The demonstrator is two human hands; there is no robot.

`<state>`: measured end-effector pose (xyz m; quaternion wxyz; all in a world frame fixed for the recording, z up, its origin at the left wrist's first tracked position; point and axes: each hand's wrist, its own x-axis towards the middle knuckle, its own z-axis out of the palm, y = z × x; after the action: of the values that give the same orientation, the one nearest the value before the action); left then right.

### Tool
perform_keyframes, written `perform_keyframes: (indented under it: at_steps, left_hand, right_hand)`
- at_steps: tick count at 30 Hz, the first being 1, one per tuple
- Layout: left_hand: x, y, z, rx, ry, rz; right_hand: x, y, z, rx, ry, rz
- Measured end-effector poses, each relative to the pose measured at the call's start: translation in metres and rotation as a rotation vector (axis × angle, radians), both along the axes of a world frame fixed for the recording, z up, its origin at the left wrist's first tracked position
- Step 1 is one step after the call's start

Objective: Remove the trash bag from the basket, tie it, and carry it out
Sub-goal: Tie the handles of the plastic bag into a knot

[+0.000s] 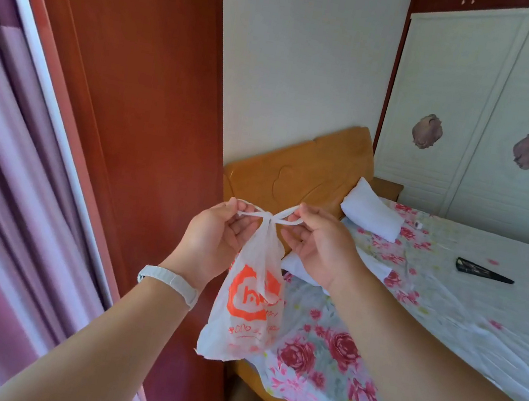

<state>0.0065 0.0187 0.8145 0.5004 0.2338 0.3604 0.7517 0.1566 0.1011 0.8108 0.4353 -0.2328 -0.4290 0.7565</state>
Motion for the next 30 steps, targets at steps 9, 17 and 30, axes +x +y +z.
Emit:
perform_keyframes:
  at_steps: [9, 17, 30]
  left_hand:
    - [0.009, 0.010, -0.008, 0.043, -0.495, 0.092]
    - [-0.024, -0.001, -0.057, -0.279, -0.381, 0.155]
    - [-0.033, -0.019, -0.100, -0.490, -0.317, 0.191]
  right_hand:
    - [0.014, 0.003, 0.011, -0.202, 0.117, -0.089]
    - [0.045, 0.024, -0.040, -0.385, 0.045, -0.206]
    - [0.092, 0.046, -0.096, -0.649, -0.044, -0.439]
